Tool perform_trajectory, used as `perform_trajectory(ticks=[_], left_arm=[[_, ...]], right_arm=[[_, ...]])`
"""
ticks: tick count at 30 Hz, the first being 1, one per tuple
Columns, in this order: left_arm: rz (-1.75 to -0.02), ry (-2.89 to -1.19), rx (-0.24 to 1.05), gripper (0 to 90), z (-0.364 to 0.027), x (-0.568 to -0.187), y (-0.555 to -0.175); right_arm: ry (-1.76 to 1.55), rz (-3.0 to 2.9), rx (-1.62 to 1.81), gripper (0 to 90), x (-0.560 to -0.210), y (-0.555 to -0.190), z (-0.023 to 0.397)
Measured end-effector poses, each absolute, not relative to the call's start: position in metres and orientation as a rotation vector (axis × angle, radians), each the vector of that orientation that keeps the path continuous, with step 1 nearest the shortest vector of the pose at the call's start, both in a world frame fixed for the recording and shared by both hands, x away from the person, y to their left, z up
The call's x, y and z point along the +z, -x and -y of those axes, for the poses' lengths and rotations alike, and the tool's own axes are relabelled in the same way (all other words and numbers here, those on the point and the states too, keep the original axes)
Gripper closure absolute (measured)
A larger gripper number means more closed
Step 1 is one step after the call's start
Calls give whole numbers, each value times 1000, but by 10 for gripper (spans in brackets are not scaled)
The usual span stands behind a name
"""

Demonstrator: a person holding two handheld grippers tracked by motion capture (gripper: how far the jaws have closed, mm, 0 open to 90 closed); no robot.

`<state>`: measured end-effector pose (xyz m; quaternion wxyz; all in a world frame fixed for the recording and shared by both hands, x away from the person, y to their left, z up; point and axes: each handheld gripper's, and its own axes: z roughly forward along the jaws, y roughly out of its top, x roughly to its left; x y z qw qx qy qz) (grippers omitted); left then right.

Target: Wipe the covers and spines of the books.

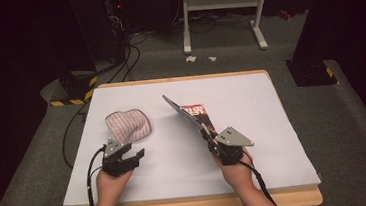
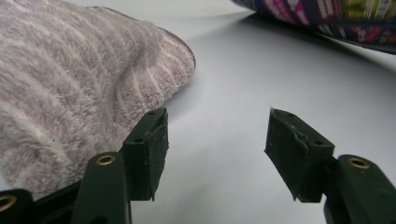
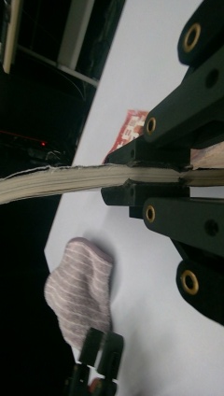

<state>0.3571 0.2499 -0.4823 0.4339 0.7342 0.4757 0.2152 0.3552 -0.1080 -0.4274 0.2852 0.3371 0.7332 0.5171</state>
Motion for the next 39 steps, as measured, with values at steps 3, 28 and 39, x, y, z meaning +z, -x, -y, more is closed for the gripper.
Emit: perform_trajectory(ticks=[3,28,39], left_arm=[[-1183,-1829,536,391,-251,-482,-357],[-1193,-1795,530,386,-259,-481,-355],[-1194,-1796,531,386,-262,-482,-353]], right_arm=[[-902,-1928,1388,846,-418,-357,109],[-913,-1781,1459,846,-368,-370,120],[-891,-1783,1493,846,-364,-369,106]])
